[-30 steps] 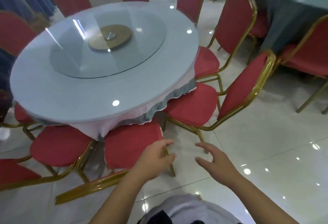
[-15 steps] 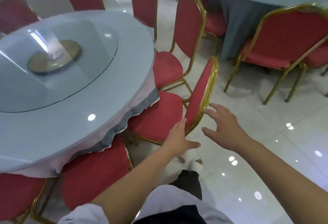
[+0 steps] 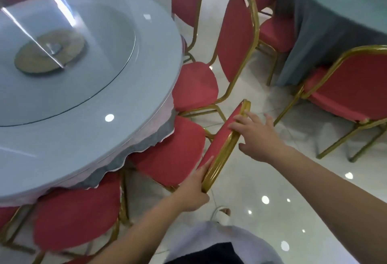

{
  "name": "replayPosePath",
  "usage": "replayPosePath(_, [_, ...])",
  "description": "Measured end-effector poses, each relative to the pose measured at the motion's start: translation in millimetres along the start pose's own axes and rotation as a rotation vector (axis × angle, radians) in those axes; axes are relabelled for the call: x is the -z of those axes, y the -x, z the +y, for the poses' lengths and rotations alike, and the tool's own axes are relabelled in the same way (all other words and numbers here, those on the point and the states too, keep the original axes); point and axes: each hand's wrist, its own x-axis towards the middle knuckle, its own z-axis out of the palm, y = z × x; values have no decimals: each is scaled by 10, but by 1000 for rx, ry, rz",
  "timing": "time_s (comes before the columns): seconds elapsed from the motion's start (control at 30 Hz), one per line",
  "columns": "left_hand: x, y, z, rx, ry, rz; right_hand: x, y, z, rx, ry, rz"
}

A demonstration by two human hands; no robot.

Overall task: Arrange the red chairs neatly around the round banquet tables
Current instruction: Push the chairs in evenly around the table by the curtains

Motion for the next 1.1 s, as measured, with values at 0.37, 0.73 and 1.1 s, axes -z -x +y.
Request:
replayPosePath(0.37, [339,334,-14,218,-5,139,19,-545,-70,281,-67,45])
replayPosePath(0.73, [-426,675,19,556,140,630,-230,-215,-48,562,-180,-166])
replayPosePath(1.1, [-489,665,173,620,205,769,-267,-276,105,675,-309,-193])
